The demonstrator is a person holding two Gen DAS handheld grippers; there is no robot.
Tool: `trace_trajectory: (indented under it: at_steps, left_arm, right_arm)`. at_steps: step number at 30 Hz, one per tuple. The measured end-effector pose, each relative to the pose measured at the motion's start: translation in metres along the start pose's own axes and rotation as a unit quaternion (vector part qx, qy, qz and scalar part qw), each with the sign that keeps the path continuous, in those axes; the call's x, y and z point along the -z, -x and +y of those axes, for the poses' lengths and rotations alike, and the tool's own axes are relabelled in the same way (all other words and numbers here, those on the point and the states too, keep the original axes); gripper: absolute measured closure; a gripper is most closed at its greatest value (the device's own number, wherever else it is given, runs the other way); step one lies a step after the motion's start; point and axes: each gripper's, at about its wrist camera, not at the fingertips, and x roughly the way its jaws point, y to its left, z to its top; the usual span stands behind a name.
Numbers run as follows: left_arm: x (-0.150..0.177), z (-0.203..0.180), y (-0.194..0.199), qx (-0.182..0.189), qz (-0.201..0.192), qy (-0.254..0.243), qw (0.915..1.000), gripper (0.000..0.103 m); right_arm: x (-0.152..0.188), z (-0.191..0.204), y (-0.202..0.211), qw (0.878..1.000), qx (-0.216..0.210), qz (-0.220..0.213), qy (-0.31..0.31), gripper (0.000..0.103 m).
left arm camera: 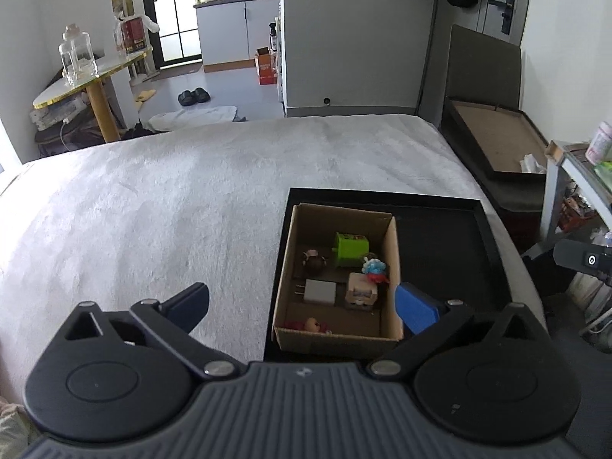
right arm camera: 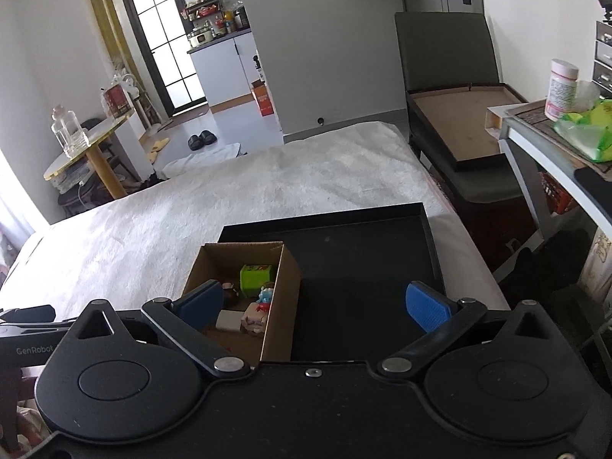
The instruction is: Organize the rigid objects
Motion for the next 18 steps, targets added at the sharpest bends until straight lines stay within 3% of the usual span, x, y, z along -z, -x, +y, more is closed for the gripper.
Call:
trace_trajectory:
  at_steps: [18]
  left_arm:
    - [0.019, -0.001, 0.051, 0.033, -0.034, -0.019, 0.9987, 0.000]
  right_arm:
    - [0.016, -0.001, 0.050, 1.000, 0.003, -0.010, -0.002, 0.000]
